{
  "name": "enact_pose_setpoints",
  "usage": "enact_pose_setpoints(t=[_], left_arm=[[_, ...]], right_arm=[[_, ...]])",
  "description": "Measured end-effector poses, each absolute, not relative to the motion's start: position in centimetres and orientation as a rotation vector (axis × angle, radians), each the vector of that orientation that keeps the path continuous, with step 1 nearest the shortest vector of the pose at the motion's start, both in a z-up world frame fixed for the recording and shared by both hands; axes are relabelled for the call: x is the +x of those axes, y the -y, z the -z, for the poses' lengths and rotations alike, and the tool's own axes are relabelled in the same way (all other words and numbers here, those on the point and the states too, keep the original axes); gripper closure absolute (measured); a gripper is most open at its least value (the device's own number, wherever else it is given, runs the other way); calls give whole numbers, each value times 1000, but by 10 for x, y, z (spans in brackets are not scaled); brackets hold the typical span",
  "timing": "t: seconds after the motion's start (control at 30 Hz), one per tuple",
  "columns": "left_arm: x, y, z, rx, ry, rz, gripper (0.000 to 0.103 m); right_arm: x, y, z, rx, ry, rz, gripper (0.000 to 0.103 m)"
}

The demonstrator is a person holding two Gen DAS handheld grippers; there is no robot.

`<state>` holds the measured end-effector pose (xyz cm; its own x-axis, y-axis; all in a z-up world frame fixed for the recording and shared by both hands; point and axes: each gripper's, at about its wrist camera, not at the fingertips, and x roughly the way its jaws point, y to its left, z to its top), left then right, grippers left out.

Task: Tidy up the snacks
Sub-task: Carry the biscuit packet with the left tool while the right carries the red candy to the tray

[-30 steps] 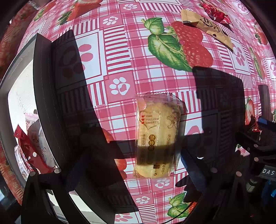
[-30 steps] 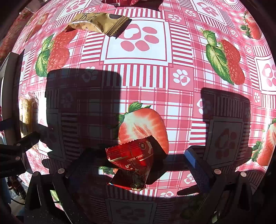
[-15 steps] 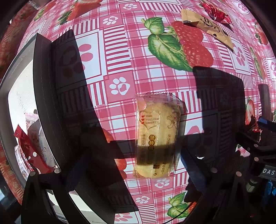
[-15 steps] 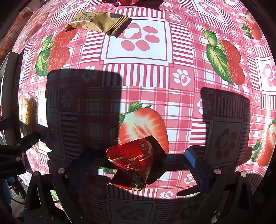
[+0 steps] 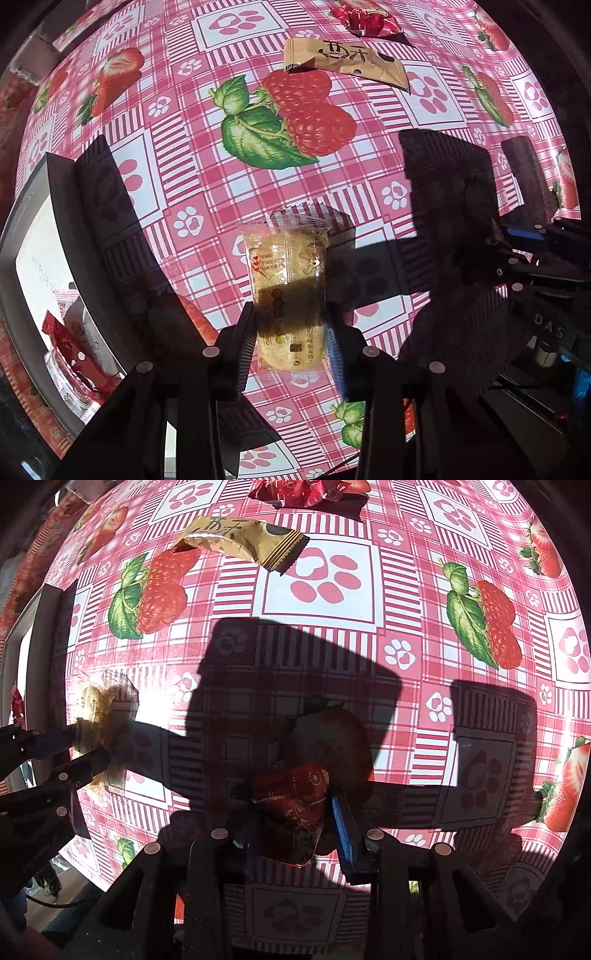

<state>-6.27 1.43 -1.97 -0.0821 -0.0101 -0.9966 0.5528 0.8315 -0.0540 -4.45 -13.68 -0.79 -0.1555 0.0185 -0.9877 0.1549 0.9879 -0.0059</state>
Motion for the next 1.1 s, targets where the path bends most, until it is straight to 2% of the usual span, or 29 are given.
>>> enact_pose_setpoints(t=[0.5,1.1], left_arm=[[-29,-52,-28,312,-1516,442,64],[-40,-177,-46,153,-1439,233,64]], right_arm=[[-3,102,-26,199,-1675,15,68],[63,-26,-51,82,-1620,-205,68]])
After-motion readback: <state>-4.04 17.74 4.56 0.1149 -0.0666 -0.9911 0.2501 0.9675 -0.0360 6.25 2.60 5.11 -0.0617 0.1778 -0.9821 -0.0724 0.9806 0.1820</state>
